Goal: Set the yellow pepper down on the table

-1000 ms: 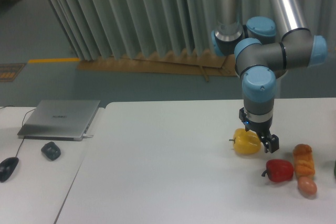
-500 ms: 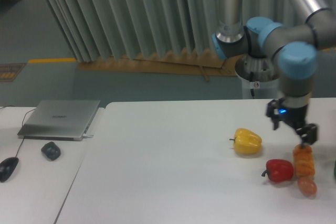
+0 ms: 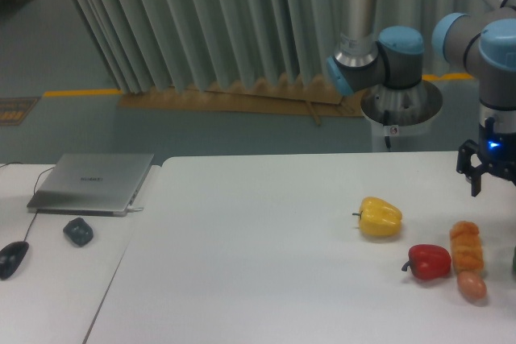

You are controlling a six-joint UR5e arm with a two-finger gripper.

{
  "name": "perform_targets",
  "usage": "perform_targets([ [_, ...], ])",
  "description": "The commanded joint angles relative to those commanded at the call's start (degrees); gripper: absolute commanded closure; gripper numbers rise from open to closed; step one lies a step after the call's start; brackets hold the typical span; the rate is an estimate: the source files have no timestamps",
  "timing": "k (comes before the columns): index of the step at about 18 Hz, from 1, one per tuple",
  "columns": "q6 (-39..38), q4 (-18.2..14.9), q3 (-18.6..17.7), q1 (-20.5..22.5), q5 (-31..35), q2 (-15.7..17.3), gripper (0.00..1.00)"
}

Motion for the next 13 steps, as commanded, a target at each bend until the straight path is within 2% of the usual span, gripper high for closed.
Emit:
perform_targets([
  [13, -2.47, 0.35, -1.14, -5.18, 5.01, -1.94, 0.0],
])
